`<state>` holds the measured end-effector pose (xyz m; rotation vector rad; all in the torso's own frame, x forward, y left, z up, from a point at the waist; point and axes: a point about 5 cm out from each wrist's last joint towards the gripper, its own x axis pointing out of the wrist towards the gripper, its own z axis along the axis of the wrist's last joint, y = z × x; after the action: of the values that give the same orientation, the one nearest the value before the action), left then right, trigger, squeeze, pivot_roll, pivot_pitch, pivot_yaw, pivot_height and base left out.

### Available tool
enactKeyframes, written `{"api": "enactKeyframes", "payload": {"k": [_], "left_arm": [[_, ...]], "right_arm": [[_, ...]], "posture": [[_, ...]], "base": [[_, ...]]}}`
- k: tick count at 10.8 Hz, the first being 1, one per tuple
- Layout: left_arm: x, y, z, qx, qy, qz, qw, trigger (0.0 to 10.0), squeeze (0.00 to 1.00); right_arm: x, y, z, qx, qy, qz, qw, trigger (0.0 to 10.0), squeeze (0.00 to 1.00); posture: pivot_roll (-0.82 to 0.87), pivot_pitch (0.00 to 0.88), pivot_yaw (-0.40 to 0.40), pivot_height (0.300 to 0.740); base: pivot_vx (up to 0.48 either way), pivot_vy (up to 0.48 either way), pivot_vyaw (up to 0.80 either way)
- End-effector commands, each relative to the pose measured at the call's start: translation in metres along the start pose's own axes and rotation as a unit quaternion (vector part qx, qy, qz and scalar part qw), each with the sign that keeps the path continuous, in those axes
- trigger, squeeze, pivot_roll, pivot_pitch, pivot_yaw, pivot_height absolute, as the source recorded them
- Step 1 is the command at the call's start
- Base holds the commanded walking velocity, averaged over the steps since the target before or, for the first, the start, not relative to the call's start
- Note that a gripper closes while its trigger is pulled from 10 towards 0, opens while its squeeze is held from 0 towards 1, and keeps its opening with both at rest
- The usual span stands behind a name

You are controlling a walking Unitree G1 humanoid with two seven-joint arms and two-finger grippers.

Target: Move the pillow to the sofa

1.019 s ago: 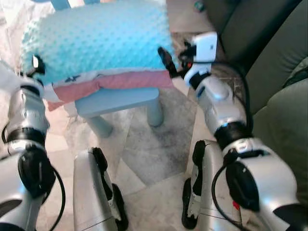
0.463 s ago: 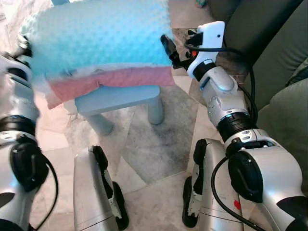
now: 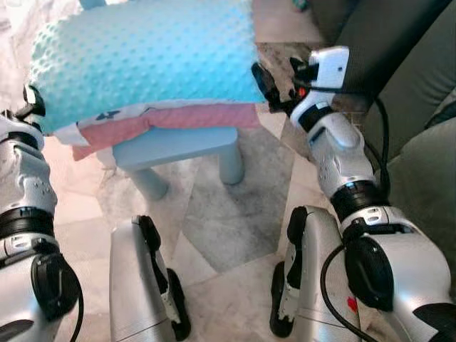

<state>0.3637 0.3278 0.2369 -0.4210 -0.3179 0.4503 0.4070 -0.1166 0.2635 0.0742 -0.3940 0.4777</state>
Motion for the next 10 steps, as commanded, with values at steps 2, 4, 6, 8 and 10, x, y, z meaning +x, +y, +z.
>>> {"api": "enactKeyframes", "payload": {"k": [2, 4, 6, 8, 10], "left_arm": [[0.007, -0.001, 0.018, -0.020, -0.017, 0.001, 1.000, 10.0, 0.00], [0.018, -0.019, 0.029, -0.045, -0.017, -0.016, 0.999, 10.0, 0.00], [0.019, -0.030, 0.012, -0.090, 0.039, -0.026, 0.995, 10.0, 0.00], [0.016, -0.036, -0.003, -0.091, 0.069, -0.034, 0.993, 10.0, 0.00], [0.013, -0.044, -0.014, -0.094, 0.088, -0.044, 0.991, 10.0, 0.00]], "right_arm": [[0.007, -0.002, 0.014, -0.022, -0.014, 0.002, 1.000, 10.0, 0.00], [0.017, 0.000, 0.025, -0.032, -0.015, 0.003, 0.999, 10.0, 0.00], [0.025, 0.016, 0.014, 0.007, 0.019, 0.027, 0.999, 10.0, 0.00], [0.030, 0.035, 0.006, 0.025, 0.037, 0.049, 0.998, 10.0, 0.00], [0.035, 0.055, -0.001, 0.023, 0.044, 0.061, 0.997, 10.0, 0.00]], "posture": [[-0.13, 0.454, 0.048, 0.454], [-0.12, 0.461, 0.050, 0.454], [-0.11, 0.480, 0.048, 0.454], [-0.10, 0.491, 0.046, 0.454], [-0.09, 0.500, 0.046, 0.454]], "base": [[0.000, 0.000, 0.00], [0.000, 0.000, 0.00], [0.000, 0.000, 0.00], [0.000, 0.000, 0.00], [0.000, 0.000, 0.00]]}}
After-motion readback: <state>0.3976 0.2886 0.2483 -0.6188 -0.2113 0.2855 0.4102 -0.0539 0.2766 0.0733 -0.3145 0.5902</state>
